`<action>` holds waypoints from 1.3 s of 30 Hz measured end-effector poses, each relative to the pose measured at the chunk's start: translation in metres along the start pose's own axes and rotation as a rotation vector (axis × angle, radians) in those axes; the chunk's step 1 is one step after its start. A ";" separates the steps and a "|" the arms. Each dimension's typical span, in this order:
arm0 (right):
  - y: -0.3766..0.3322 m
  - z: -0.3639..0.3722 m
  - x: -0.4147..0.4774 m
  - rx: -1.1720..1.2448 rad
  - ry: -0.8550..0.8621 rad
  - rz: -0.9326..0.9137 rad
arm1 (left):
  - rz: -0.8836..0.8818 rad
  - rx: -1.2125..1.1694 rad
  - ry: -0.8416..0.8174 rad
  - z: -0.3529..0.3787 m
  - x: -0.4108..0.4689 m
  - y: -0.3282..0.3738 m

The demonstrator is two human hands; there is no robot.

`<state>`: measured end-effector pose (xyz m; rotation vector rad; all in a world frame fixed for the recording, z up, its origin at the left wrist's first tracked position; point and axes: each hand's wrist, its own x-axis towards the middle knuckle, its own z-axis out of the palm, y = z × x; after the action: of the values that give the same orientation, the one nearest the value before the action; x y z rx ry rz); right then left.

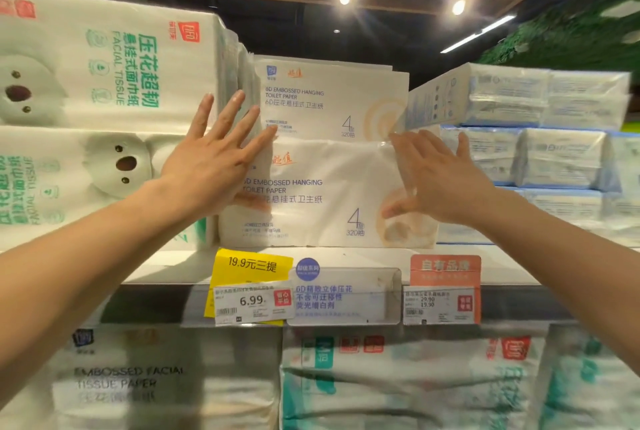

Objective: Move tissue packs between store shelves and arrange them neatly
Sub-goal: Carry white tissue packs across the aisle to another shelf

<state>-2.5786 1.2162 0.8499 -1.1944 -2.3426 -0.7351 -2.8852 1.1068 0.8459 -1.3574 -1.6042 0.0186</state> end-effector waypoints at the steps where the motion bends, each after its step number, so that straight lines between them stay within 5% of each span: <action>1: 0.001 -0.002 -0.006 0.020 0.006 0.009 | 0.001 -0.047 -0.016 -0.006 -0.004 -0.001; 17: 0.057 -0.100 -0.198 -0.115 -0.088 0.177 | 0.277 -0.468 0.085 -0.153 -0.039 0.128; 26: 0.175 -0.164 -0.433 -0.224 -0.227 0.397 | 0.543 -0.699 0.292 -0.304 -0.060 0.329; 39: 0.354 -0.265 -0.802 -0.351 -0.557 0.876 | 0.923 -1.085 0.362 -0.596 -0.138 0.648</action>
<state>-1.8140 0.7369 0.6943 -2.5896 -1.7342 -0.5269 -2.0280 0.9181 0.6900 -2.6374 -0.4963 -0.5755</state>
